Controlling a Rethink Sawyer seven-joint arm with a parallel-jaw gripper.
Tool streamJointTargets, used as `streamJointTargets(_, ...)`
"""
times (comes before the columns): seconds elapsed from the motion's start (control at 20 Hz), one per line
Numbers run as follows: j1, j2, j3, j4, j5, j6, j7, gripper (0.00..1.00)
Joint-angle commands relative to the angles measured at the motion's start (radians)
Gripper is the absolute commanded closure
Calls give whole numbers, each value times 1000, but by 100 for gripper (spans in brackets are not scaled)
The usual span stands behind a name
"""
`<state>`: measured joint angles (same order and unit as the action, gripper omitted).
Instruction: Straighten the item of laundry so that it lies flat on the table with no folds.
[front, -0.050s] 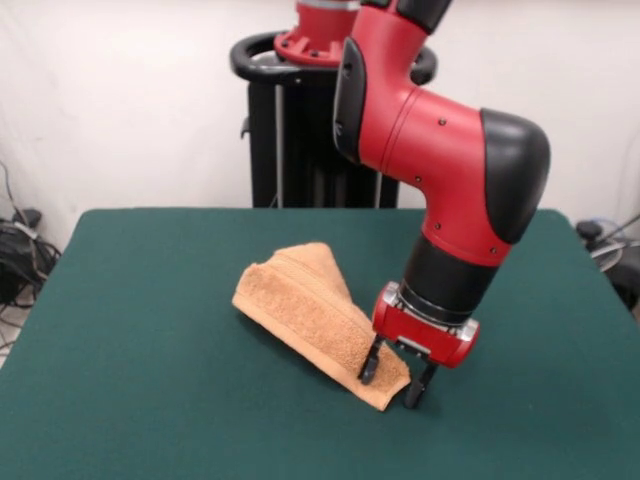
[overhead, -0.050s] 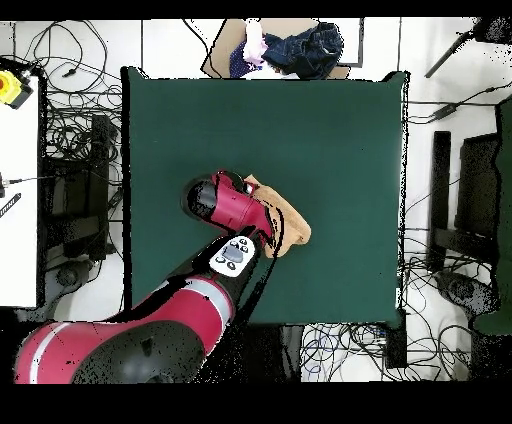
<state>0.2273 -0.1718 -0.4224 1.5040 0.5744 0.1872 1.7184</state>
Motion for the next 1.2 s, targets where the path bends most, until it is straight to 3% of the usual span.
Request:
streamJointTargets(0.05, -37, 78, 126, 70, 61, -60, 304, 0)
streamJointTargets(0.25, -40, 75, 135, 81, 52, -85, 302, 0)
streamJointTargets(0.3, -37, 76, 132, 81, 49, -96, 301, 100)
streamJointTargets(0.5, -25, 82, 116, 80, 44, -112, 299, 100)
streamJointTargets(0.7, -25, 83, 108, 65, 61, -14, 291, 100)
streamJointTargets(1.2, -30, 60, 102, 75, 58, 4, 288, 100)
